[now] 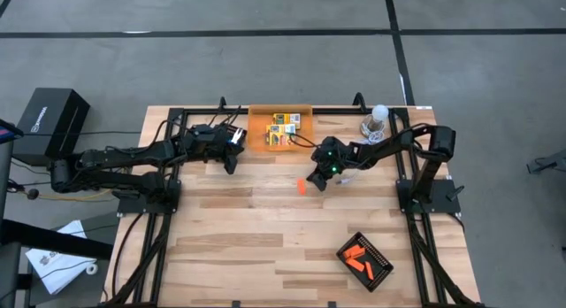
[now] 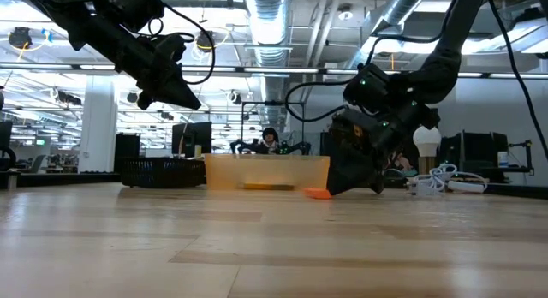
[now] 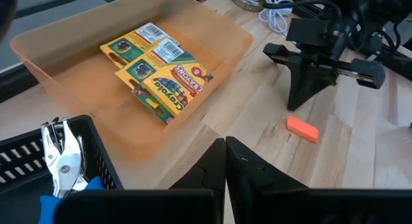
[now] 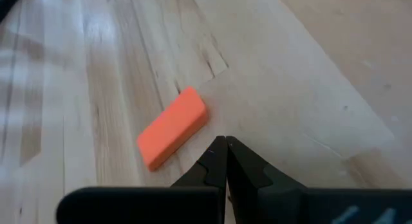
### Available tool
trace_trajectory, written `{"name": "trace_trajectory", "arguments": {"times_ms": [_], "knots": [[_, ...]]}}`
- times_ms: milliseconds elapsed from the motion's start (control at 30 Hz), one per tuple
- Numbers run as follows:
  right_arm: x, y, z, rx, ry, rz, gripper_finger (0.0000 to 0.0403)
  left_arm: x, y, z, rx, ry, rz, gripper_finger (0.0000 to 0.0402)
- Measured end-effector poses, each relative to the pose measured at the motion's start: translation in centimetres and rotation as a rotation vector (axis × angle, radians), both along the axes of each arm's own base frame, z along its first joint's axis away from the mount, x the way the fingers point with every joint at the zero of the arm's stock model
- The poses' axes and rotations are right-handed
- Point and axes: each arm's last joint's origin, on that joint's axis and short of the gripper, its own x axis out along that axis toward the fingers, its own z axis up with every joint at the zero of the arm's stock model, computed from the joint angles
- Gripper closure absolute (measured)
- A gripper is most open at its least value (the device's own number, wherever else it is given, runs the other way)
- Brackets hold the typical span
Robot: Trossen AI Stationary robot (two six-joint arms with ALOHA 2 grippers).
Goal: Pick & Place School Supplies
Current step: Put the orange eraser into the bottom black bin
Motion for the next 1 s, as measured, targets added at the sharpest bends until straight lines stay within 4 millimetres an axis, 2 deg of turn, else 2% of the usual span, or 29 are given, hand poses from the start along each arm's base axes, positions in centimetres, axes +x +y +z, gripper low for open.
{"name": "trace_trajectory", "arguments": {"times_ms": [300, 467, 600, 767, 1000], "knots": [[-0.1, -0.6, 0.2, 0.022, -0.015, -0.026, 0.0403, 0.1, 0.0, 0.1, -0.001, -0.014, -0.016, 0.0401], [0.1, -0.7, 1.8, 0.072, -0.124, -0.054, 0.0403, 0.2, 0.0, 0.3, 0.007, -0.033, -0.016, 0.0402], [0.3, 0.2, 1.7, 0.084, -0.112, -0.027, 0.0403, 0.2, 0.0, 0.3, 0.022, -0.033, -0.025, 0.0402], [1.7, 1.5, 1.5, 0.119, -0.199, 0.010, 0.0403, 0.2, 0.0, 0.4, 0.028, -0.032, -0.028, 0.0401], [2.1, 1.7, 1.8, 0.163, -0.249, 0.010, 0.0403, 0.2, 0.0, 0.4, 0.027, -0.038, -0.030, 0.0401]]}}
